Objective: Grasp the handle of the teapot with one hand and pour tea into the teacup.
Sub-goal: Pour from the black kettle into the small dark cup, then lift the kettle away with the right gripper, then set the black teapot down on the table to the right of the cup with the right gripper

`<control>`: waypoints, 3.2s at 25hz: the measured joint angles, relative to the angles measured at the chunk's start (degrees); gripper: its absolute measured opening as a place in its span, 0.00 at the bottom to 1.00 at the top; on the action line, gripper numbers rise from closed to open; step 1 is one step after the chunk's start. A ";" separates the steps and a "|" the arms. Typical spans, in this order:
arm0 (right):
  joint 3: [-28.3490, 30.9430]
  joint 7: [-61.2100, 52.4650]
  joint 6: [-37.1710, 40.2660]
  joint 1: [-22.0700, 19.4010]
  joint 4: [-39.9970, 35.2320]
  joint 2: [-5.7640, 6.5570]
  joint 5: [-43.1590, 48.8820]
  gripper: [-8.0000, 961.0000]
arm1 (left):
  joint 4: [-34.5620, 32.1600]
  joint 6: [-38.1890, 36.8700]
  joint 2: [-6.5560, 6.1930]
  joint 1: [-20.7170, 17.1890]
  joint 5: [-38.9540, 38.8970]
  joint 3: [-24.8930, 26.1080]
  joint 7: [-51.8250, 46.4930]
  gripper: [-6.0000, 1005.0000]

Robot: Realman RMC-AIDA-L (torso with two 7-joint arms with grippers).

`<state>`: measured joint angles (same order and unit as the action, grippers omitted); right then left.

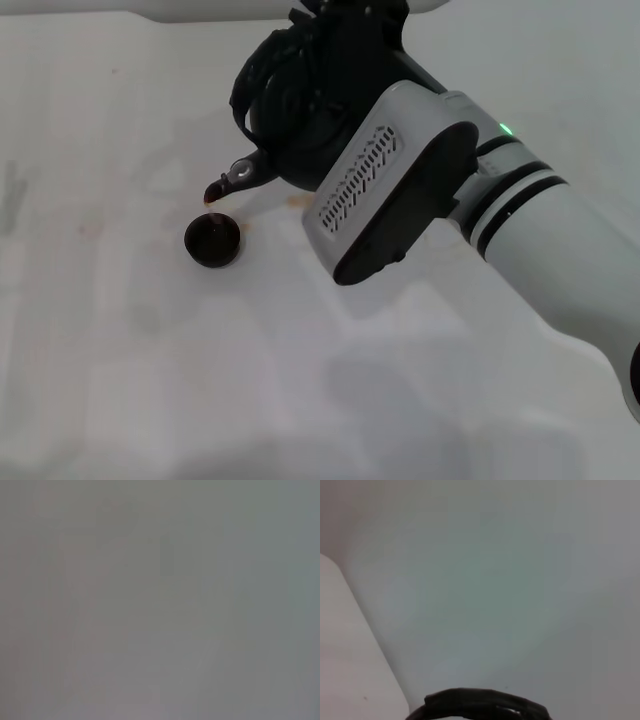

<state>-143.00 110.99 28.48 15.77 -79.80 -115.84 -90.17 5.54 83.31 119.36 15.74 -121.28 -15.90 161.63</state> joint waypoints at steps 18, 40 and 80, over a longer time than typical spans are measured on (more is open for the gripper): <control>-2.80 0.34 3.12 -0.04 -0.01 0.09 0.97 0.11 | 0.00 0.00 0.08 0.08 0.15 0.00 0.00 0.89; -3.66 0.37 4.13 0.44 -0.01 -0.01 1.50 0.11 | 0.00 0.01 0.09 0.08 0.17 -0.14 0.00 0.89; -0.89 -8.64 4.45 -1.24 0.25 0.01 -8.96 0.11 | 0.00 0.01 0.09 0.08 0.17 -0.20 0.00 0.89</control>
<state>-143.89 102.35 32.94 14.53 -79.55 -115.82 -99.13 5.53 83.32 119.44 15.82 -121.11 -16.10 161.63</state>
